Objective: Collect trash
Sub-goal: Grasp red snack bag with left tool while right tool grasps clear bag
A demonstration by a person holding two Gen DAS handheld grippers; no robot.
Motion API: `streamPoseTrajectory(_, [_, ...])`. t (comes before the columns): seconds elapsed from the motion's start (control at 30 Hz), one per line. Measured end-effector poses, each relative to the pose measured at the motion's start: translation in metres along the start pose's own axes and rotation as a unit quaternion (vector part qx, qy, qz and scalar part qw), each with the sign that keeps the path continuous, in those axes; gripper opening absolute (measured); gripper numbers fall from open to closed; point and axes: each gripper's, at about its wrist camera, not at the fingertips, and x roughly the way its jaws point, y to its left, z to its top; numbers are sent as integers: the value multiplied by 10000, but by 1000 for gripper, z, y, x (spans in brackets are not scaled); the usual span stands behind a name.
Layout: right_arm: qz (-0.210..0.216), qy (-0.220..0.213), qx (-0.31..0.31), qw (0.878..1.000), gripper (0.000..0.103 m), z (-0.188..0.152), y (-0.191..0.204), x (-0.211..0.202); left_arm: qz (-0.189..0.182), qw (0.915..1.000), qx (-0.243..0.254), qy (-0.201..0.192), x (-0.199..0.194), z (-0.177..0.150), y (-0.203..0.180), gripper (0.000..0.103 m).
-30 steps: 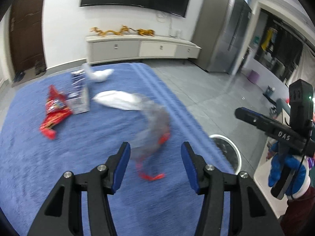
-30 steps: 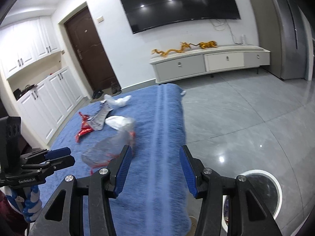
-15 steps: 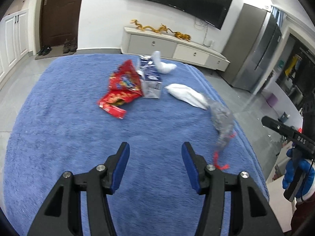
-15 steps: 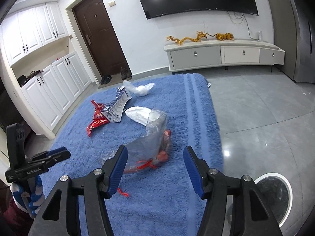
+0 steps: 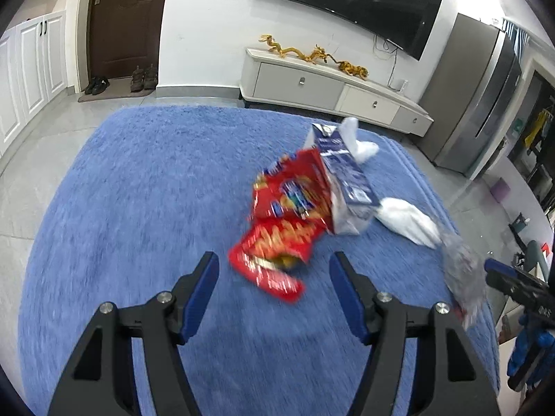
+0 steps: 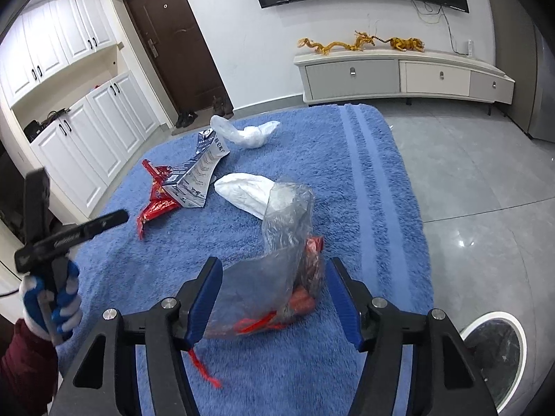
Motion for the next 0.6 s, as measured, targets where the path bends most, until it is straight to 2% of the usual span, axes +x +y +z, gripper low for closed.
streamPoseTrajectory(0.3, [164,123,40,9998,60,5,-6,18,-16,9998,120,138,53,37,8,64])
streamPoseTrajectory(0.5, [193,197,83,9996,60,2,-13,24,-448,9983,-25,379,76,44,11,64])
streamPoseTrajectory(0.6, [268,194,174,9993,60,0,-18,25,-487,9982,36,351,78,43,9,63])
